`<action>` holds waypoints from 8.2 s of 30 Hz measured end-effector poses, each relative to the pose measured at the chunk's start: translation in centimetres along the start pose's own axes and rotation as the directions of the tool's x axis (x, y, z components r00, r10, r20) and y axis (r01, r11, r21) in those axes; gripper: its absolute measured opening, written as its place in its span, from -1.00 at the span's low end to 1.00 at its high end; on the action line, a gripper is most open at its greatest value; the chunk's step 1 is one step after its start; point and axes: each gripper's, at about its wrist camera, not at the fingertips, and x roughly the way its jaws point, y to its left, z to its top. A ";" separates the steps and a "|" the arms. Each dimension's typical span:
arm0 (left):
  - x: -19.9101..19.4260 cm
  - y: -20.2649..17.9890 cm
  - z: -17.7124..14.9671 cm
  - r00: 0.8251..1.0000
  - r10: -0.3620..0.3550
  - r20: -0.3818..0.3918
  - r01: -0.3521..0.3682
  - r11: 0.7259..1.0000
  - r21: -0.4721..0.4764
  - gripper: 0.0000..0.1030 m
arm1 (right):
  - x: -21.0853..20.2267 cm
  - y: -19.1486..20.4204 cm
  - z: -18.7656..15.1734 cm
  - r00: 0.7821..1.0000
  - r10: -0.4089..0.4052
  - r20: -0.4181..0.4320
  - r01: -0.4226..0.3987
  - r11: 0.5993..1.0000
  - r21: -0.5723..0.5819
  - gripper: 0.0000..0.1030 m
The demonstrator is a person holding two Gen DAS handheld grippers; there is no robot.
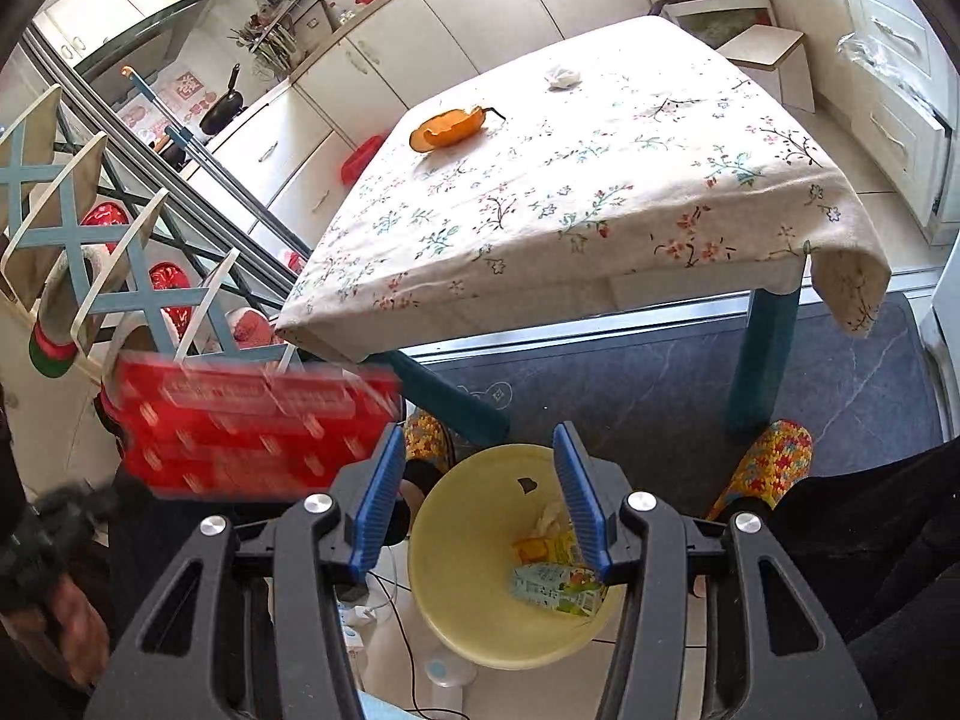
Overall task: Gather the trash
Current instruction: 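Carry the red wrapper and orange peel down to the yellow basin, then open both grippers to drop the wrapper and peel into the basin, then move both tools back up to the last peel and tissue on the table, then grasp the orange peel with the left gripper while the right grasps the white tissue, then carry the orange peel and tissue down to the yellow basin, then open both grippers to drop the tissue and peel into the basin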
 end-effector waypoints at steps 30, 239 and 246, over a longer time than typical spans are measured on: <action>8.2 7.1 8.5 0.992 0.127 -0.026 -0.129 0.985 -0.111 0.26 | 0.5 0.0 0.6 0.998 -0.048 0.034 0.048 0.999 0.013 0.25; 10.5 3.4 1.3 0.994 0.070 -0.084 -0.078 0.992 -0.100 -0.80 | 5.5 3.6 -2.6 0.971 -0.047 -0.235 0.000 0.981 -0.196 -0.27; 11.8 2.4 0.2 0.984 0.095 -0.150 -0.104 0.993 -0.054 -0.32 | 5.8 3.2 -3.0 0.956 -0.096 -0.277 0.042 0.980 -0.197 0.15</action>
